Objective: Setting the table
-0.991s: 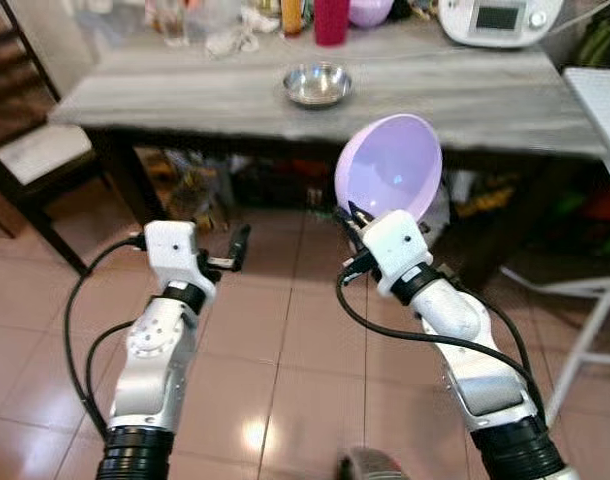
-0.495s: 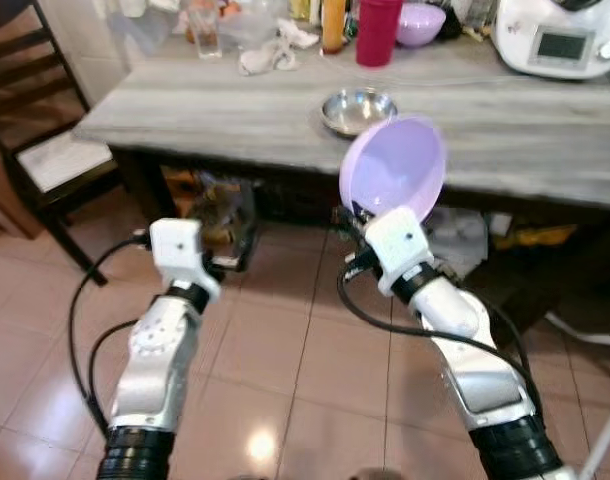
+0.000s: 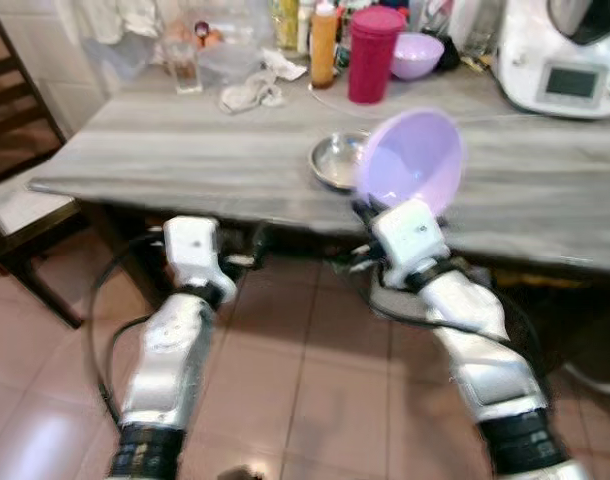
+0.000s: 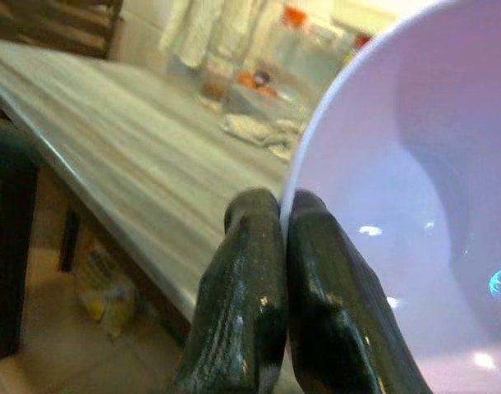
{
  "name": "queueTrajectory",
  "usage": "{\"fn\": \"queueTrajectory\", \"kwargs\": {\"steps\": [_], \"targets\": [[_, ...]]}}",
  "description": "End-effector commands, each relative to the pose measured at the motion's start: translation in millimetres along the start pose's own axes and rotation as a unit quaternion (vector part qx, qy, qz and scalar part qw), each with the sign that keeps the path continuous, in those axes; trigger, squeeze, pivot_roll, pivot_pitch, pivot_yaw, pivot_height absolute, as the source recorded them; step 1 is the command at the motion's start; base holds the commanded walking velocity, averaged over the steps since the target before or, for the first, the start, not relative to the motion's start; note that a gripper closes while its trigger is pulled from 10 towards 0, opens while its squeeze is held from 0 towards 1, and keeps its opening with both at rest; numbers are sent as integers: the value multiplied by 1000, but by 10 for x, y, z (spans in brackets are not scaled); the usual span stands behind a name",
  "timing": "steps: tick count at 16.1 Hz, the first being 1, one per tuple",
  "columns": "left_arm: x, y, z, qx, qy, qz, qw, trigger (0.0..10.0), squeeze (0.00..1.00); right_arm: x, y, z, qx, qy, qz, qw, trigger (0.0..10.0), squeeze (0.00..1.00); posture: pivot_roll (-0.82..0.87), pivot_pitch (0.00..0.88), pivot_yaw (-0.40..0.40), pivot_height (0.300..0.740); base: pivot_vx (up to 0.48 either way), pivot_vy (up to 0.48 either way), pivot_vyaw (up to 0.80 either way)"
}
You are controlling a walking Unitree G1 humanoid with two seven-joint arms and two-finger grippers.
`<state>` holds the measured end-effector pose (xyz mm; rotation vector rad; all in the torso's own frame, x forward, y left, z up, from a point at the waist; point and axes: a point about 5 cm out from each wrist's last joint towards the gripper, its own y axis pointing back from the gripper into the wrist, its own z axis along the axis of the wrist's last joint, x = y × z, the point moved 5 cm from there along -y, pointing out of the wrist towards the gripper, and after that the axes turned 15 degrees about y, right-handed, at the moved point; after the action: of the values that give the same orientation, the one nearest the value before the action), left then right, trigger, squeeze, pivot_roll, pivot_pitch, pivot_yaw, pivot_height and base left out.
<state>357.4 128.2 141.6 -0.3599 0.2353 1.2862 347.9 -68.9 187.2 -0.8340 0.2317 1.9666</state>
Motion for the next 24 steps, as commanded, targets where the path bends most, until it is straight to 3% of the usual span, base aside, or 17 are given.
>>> {"fn": "queueTrajectory", "kwargs": {"steps": [1, 14, 19, 24], "targets": [[-60, -7, -5, 1, 2, -11, 1000, 10000, 0, -75, 33, -26, 3, 7, -7, 1000, 10000, 0, -215, 117, 24, 740, 465, 0, 0], [-94, -16, 64, -11, -6, -14, 1000, 10000, 0, -107, 18, 29, -8, 30, -6, 1000, 10000, 0, -217, 119, 24, 740, 414, 0, 0], [-91, 108, 100, -5, -56, -50, 997, 10000, 0, -97, 22, 62, -17, 29, 4, 999, 10000, 0, -218, 126, 20, 740, 0, 0, 0], [-152, 270, 16, 29, -107, -118, 987, 10000, 0, -7, 45, 143, -41, 29, 63, 997, 10000, 0, -218, 129, 15, 740, 0, 0, 0]]}}
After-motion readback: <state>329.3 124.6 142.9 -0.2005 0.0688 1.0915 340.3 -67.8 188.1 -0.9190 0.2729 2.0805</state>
